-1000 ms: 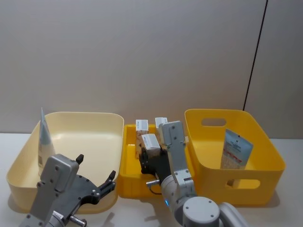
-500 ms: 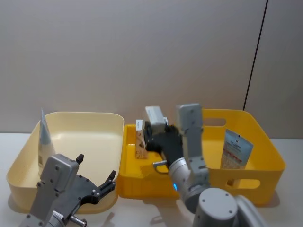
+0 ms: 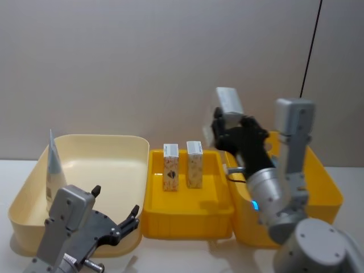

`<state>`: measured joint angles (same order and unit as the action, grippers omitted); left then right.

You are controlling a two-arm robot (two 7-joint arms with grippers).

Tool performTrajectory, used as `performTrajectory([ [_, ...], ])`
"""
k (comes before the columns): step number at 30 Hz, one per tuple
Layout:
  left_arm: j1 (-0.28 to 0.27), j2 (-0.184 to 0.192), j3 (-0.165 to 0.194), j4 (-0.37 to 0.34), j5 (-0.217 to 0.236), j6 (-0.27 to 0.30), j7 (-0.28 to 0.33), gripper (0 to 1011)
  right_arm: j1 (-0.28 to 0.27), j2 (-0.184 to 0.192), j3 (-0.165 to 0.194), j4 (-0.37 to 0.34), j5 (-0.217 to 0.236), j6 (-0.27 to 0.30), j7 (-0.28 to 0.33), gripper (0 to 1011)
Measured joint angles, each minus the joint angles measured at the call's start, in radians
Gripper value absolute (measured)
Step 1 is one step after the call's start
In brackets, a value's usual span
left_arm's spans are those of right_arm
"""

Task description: Bimanual collaborative sorting of washing and personal care products

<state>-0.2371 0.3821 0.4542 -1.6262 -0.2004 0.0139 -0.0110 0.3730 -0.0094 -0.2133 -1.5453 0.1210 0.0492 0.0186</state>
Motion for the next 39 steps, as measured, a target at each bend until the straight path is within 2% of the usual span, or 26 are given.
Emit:
performTrajectory([
  [10,0.0,0.0,0.0,0.0,0.0,0.0,0.0,1003,-0.057,0.025,0.058,-0.105,-0.007,0.008,-0.024,444],
  [20,0.0,0.0,0.0,0.0,0.0,0.0,0.0,1003,-0.111,0.04,0.113,-0.162,-0.063,-0.005,-0.091,444],
  [32,0.0,0.0,0.0,0.0,0.0,0.0,0.0,1003,-0.143,0.065,0.171,-0.143,-0.153,-0.05,-0.176,444],
  [39,0.0,0.0,0.0,0.0,0.0,0.0,0.0,1003,-0.146,0.073,0.195,-0.125,-0.18,-0.024,-0.192,444],
])
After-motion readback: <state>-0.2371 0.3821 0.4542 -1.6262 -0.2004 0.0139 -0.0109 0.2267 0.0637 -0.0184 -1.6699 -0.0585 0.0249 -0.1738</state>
